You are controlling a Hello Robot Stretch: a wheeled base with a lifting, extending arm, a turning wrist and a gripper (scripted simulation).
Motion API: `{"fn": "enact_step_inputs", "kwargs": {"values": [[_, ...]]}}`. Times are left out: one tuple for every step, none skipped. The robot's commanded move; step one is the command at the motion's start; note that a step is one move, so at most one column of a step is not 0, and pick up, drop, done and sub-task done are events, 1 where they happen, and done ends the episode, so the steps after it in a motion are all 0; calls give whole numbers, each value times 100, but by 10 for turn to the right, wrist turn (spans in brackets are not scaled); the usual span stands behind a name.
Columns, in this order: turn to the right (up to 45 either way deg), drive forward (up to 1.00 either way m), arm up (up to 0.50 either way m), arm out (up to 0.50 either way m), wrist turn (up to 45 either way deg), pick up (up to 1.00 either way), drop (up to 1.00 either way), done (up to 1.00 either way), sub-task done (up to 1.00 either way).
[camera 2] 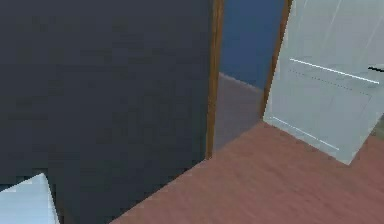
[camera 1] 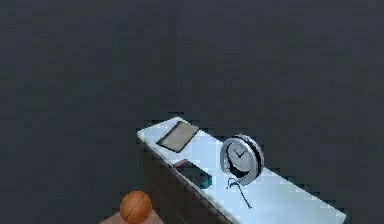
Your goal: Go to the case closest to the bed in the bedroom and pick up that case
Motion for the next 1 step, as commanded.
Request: {"fn": "enact_step_inputs", "kwargs": {"values": [[-240, 0, 0, 0, 0, 0, 0, 0, 0]]}}
